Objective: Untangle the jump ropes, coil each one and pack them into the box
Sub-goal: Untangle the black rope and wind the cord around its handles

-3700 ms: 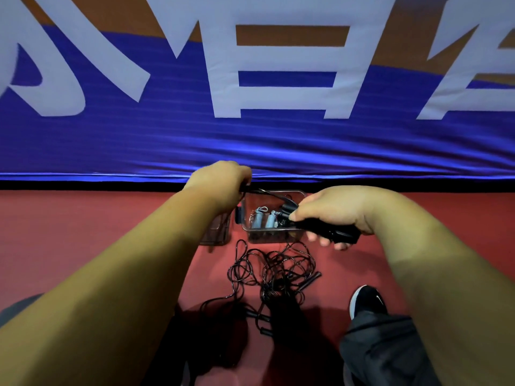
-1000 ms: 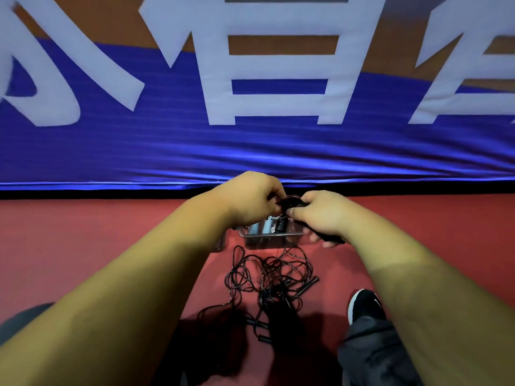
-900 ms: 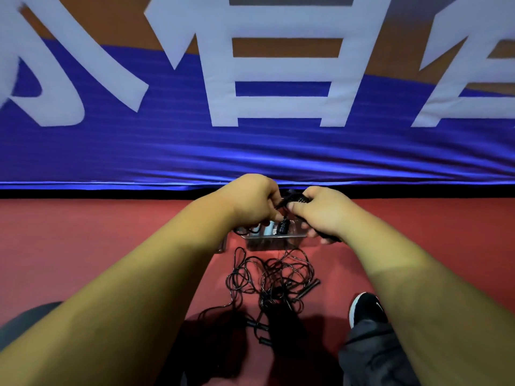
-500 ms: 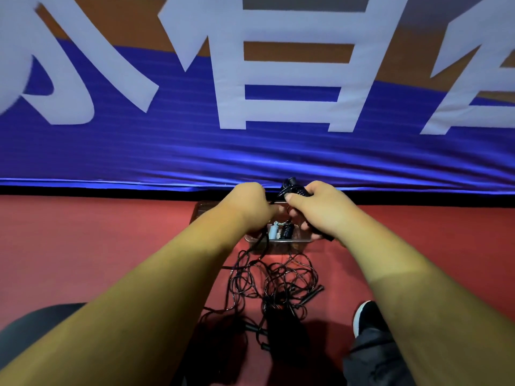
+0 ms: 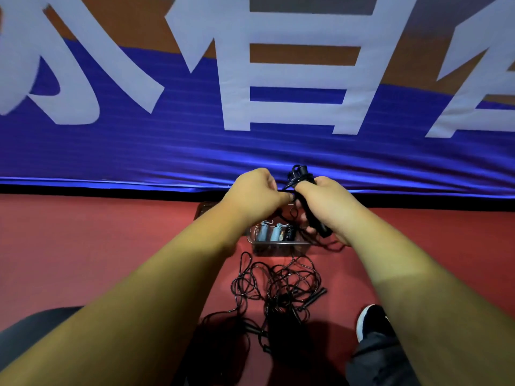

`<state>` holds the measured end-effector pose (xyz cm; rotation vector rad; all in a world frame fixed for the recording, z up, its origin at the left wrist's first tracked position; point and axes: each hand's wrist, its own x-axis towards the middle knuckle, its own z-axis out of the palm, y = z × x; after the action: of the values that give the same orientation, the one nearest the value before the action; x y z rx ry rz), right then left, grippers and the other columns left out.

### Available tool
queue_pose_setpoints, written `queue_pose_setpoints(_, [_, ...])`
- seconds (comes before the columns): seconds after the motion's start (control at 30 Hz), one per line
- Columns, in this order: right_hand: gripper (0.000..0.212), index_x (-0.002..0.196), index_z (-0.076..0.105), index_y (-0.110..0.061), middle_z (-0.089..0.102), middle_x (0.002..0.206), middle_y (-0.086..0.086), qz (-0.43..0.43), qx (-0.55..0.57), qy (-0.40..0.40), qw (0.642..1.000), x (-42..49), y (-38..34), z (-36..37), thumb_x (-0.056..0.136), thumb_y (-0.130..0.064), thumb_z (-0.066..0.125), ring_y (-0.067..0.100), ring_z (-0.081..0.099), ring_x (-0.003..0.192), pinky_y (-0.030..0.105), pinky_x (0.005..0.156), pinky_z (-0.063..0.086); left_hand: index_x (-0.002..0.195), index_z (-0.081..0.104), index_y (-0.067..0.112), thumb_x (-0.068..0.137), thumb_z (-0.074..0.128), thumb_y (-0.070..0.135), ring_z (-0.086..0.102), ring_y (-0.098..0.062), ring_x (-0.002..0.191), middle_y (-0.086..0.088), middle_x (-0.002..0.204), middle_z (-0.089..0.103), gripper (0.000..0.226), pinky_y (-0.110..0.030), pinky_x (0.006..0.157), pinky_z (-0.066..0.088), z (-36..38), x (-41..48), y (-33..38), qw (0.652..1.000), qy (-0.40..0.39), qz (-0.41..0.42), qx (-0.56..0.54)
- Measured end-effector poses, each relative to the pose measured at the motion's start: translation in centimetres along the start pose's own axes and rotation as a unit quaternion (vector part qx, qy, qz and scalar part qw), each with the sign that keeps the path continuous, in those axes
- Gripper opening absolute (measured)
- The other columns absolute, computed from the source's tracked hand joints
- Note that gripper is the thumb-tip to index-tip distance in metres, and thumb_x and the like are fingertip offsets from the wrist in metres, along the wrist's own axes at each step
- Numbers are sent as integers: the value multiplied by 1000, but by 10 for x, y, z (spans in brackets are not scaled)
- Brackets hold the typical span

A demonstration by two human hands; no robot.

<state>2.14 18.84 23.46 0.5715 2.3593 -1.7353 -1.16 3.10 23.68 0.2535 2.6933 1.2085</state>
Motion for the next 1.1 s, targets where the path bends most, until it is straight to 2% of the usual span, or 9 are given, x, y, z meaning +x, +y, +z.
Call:
queue_pose_setpoints(0.1, [21,108,60,-18,71,92,2,10,9,16,1000,0,-2,-4,98,-37,57,21,62,67,37,61,55,105,63,17,77,87,14,63,-21,67,2,71,65,38,-38,71,55,-7,1,-5,989,-109,-7,-104])
queue_pose_setpoints(0.23, [25,109,62,-18,71,95,1,10,-19,20,1000,0,-1,-8,97,-39,58,20,62,69,36,62,56,107,72,13,86,79,0,63,-16,74,-3,84,66,26,-37,76,56,-13,-3,-6,975,-201,26,-88])
queue_pose_setpoints(0.33, [35,103,68,-14,70,86,0,7,-67,18,998,-1,-1,-9,85,-43,58,20,62,64,36,59,57,120,66,5,94,65,-6,65,-17,90,-6,104,69,29,-37,87,54,-17,-6,-8,952,-271,22,-139])
queue_pose_setpoints(0.47, [47,95,70,-11,70,76,8,1,-116,14,993,-4,1,-11,75,-50,54,24,63,60,40,58,56,120,71,13,95,56,3,49,-31,107,-11,129,69,31,-48,98,34,-21,-8,-13,903,-378,-23,-204])
queue_pose_setpoints(0.63, [45,87,67,-9,67,67,7,-14,-170,26,985,-5,1,-14,79,-51,53,27,64,56,42,58,57,133,59,7,111,45,19,62,-31,131,-16,138,67,29,-52,121,35,-27,-14,-9,877,-397,-67,-261])
queue_pose_setpoints(0.8, [39,78,65,-15,60,54,2,-29,-170,27,985,-6,1,-17,81,-51,53,24,57,48,37,51,53,139,57,1,112,33,45,64,-38,127,-21,132,69,57,-56,108,49,-21,-11,-5,859,-342,-130,-357])
queue_pose_setpoints(0.9, [44,91,68,-13,61,57,3,-19,-149,17,988,-7,3,-18,80,-54,58,22,57,50,32,49,52,117,66,11,112,41,37,76,-27,102,-13,111,77,36,-44,91,59,-20,-10,-3,872,-287,-123,-378])
queue_pose_setpoints(1.0, [41,98,70,-8,61,63,6,-9,-97,-8,995,-5,5,-18,81,-45,59,22,57,55,34,53,53,105,69,14,110,50,29,70,-15,78,-2,92,75,25,-33,81,51,-19,-6,-6,911,-252,-68,-320])
queue_pose_setpoints(1.1, [26,93,68,-10,60,74,4,0,-48,-13,999,-2,6,-21,91,-35,62,19,57,61,34,56,53,104,72,10,108,55,27,58,-14,67,-2,85,70,24,-34,71,38,-16,-3,-11,921,-250,-9,-297])
